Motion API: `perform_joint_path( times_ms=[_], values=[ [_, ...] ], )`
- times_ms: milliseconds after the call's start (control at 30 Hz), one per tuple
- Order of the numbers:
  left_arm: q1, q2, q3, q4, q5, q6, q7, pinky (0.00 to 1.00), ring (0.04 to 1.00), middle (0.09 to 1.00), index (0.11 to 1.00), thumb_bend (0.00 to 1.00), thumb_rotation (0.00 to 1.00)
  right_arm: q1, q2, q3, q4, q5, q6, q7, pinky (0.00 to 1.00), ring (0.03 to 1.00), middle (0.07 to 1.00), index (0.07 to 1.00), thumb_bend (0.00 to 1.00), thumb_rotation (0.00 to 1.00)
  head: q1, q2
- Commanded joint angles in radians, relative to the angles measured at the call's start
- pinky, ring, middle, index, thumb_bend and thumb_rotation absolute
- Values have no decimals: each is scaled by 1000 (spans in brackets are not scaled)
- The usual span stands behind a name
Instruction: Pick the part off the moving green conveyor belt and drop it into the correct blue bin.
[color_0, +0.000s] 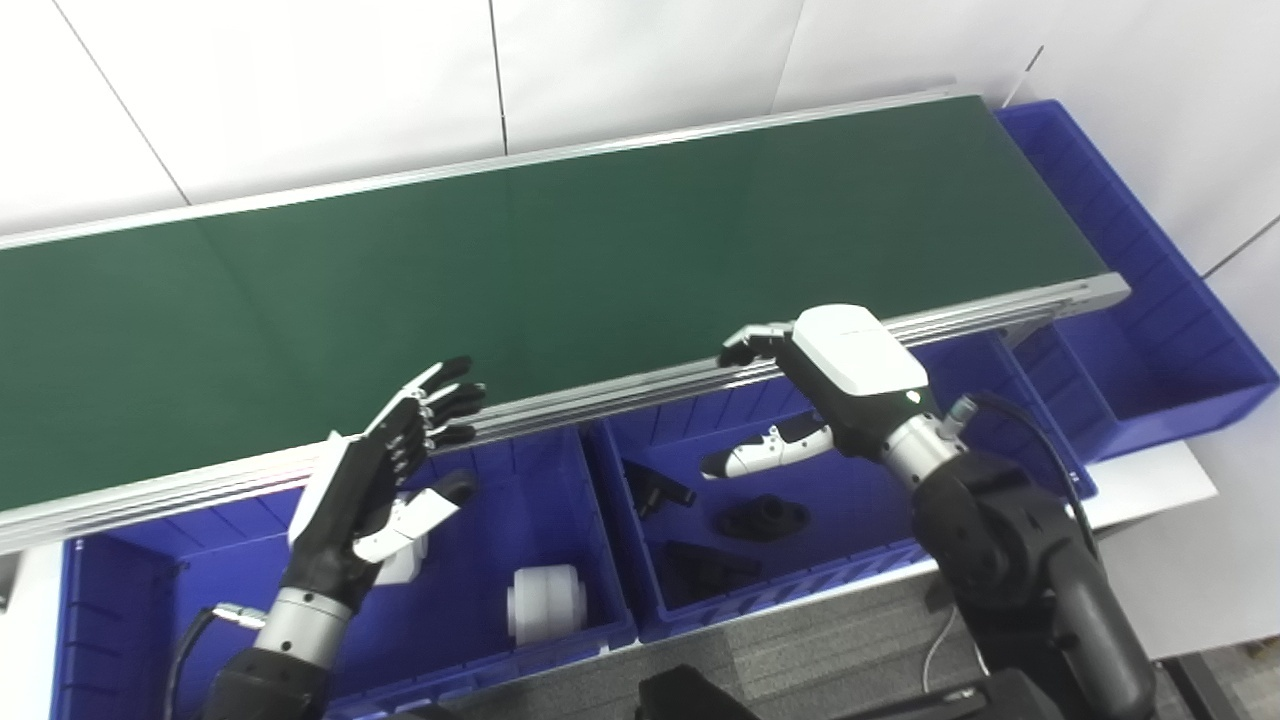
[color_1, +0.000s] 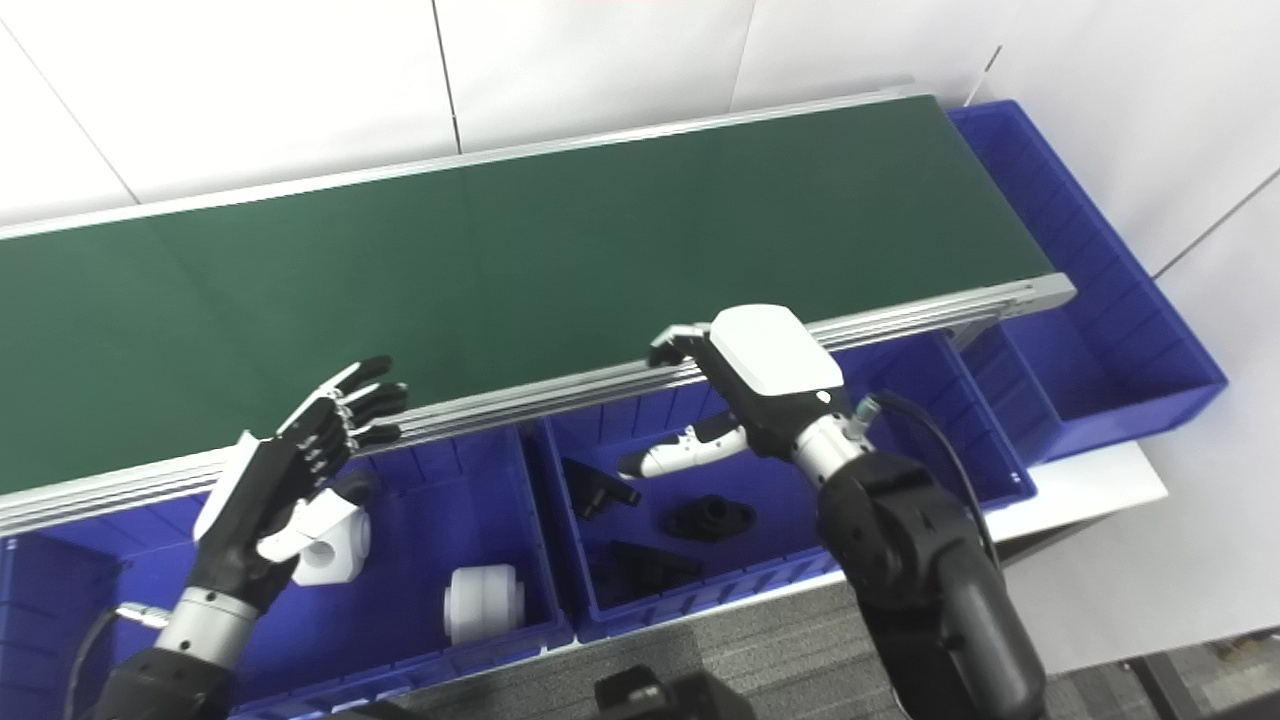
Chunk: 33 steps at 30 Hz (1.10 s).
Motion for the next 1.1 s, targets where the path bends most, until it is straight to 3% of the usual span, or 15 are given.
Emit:
perform_joint_path(
  times_ms=[0,33,100,233,267,367,400,533,800,1067],
  values=[
    [1,-28,-8,1,23,-45,27,809,841,827,872,689,691,-15,98,-23,20,284,-173,-159,426,495,556,600,716,577,16,-15],
    [3,-32,-11,10,29,-52,31,810,841,827,870,690,686,-14,149,-28,57,389,-228,-199,411,474,531,568,675,485,23,-23],
    [10,-38,-15,27,36,-61,33,812,845,830,871,692,681,-8,252,-30,147,538,-347,-272,397,462,523,556,634,456,41,-50],
    [26,-50,-22,62,51,-91,40,810,838,829,863,699,666,16,383,-42,308,656,-443,-330,429,482,545,576,606,556,85,-113],
    [31,-54,-25,76,56,-104,44,817,838,828,859,702,655,22,381,-42,377,663,-481,-327,452,511,580,603,598,606,104,-143],
    [41,-61,-33,108,68,-133,55,823,839,831,857,706,645,29,347,-38,507,661,-551,-317,487,549,624,634,611,683,124,-178],
    [44,-64,-36,123,73,-146,59,826,841,833,857,706,642,28,330,-35,538,662,-559,-313,496,557,631,638,618,707,143,-207],
    [42,-76,-40,180,85,-196,70,809,845,835,850,702,624,14,294,-21,607,670,-568,-324,538,592,656,660,661,779,170,-245],
    [30,-83,-56,233,121,-224,85,811,849,842,844,701,615,-4,241,36,675,695,-568,-316,576,630,715,707,636,778,181,-269],
    [28,-98,-61,259,140,-247,94,823,847,844,844,682,620,-10,188,71,707,720,-566,-270,633,679,754,749,689,890,200,-278]
  ],
)
